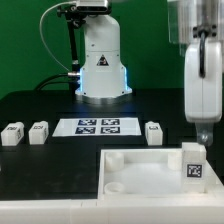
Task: Assemble one leg
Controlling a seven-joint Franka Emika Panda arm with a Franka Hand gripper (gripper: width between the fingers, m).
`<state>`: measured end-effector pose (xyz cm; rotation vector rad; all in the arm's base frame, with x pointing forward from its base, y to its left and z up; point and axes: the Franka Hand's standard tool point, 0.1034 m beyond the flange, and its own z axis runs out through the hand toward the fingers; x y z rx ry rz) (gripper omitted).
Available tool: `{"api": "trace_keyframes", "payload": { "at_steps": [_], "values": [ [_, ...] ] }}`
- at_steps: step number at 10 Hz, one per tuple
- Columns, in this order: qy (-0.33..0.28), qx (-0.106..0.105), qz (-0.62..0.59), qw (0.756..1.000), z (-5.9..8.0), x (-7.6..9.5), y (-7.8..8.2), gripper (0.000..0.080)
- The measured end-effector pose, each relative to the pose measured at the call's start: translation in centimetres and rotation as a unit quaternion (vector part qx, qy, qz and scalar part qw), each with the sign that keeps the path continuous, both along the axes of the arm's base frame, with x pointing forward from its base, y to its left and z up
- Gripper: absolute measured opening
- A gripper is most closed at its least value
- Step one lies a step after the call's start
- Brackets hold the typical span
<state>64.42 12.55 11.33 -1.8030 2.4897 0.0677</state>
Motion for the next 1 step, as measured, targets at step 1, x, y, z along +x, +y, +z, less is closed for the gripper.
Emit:
{"api": "trace_keyframes", "payload": {
  "at_steps": [1],
  "values": [
    [0.0,0.0,0.001,1.0,0.04,0.02,0.06,0.0649]
  ]
}}
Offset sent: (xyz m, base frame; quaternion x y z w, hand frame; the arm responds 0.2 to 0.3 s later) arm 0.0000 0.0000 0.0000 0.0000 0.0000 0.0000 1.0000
